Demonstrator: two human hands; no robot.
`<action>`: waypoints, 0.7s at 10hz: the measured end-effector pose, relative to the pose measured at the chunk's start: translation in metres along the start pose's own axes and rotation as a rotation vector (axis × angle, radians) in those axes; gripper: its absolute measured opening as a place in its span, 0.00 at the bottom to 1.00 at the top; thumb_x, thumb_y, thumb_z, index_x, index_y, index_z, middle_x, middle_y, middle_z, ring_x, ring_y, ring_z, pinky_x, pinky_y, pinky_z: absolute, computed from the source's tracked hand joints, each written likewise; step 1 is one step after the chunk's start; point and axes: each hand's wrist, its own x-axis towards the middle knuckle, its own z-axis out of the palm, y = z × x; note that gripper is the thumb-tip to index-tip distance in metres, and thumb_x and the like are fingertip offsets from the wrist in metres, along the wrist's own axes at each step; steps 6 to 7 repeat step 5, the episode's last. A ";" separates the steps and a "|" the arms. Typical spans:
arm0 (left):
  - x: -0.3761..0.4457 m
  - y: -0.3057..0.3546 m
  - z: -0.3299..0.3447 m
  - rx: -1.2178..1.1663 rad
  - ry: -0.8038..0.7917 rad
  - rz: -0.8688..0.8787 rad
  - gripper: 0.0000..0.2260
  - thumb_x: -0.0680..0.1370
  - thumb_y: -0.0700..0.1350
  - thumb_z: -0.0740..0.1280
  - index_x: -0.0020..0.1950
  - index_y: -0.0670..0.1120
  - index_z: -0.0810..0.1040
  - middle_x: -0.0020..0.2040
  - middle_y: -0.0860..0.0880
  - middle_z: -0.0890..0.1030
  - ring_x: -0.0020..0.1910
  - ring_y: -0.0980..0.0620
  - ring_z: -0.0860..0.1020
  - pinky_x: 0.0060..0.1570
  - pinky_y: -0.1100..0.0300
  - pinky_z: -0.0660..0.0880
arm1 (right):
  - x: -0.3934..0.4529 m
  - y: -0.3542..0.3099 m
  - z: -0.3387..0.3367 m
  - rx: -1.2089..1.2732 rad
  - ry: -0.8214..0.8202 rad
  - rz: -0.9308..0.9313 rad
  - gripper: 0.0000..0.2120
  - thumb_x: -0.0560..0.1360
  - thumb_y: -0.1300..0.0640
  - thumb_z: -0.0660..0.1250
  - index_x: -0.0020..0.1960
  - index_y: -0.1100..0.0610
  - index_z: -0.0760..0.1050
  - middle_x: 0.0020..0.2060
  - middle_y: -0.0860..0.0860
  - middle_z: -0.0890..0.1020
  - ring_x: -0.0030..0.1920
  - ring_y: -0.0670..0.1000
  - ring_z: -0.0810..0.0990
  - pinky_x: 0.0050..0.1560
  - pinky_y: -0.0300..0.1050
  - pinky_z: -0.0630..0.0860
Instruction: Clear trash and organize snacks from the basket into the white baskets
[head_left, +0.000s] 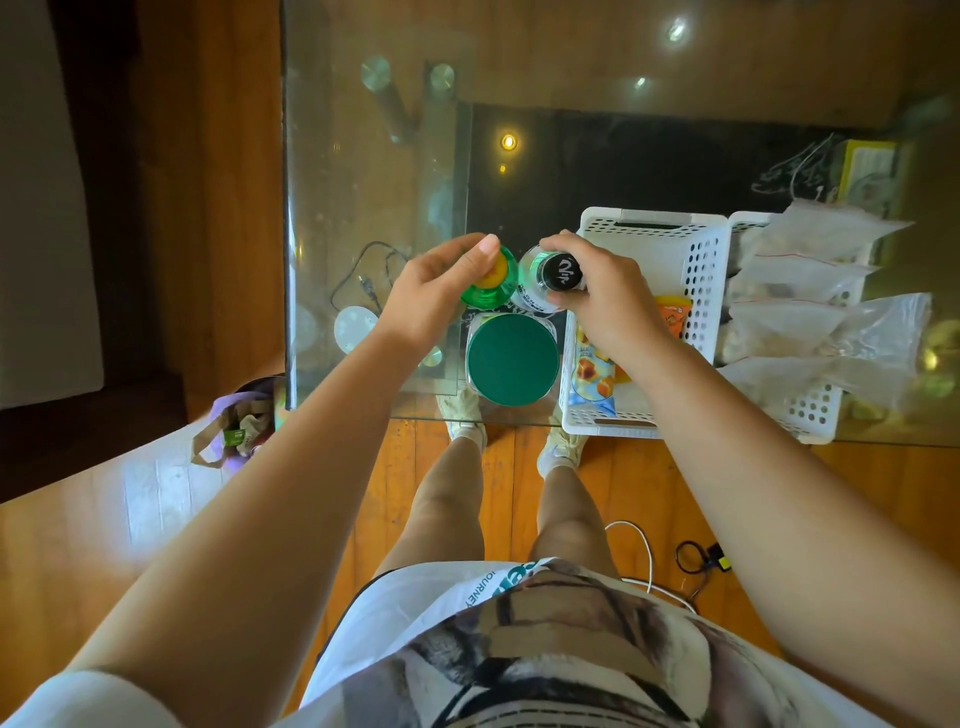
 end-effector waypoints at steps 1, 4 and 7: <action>0.001 -0.001 0.000 -0.017 -0.006 -0.016 0.20 0.78 0.53 0.60 0.67 0.45 0.73 0.56 0.50 0.78 0.56 0.50 0.77 0.57 0.59 0.71 | 0.002 0.001 0.000 -0.009 -0.011 0.002 0.22 0.74 0.64 0.67 0.67 0.54 0.70 0.70 0.54 0.70 0.69 0.57 0.69 0.67 0.47 0.66; -0.003 0.002 0.000 -0.023 -0.024 -0.044 0.21 0.78 0.55 0.61 0.68 0.47 0.72 0.59 0.49 0.77 0.60 0.49 0.75 0.67 0.49 0.69 | 0.002 0.003 -0.001 0.019 -0.015 -0.018 0.25 0.74 0.64 0.66 0.69 0.53 0.67 0.70 0.53 0.69 0.69 0.55 0.69 0.66 0.45 0.67; -0.006 -0.002 -0.003 -0.105 -0.014 -0.051 0.35 0.66 0.65 0.68 0.69 0.53 0.65 0.68 0.45 0.71 0.66 0.44 0.72 0.68 0.44 0.67 | 0.001 0.007 0.005 0.163 0.015 0.047 0.33 0.73 0.63 0.68 0.73 0.50 0.58 0.71 0.52 0.68 0.71 0.54 0.67 0.66 0.49 0.68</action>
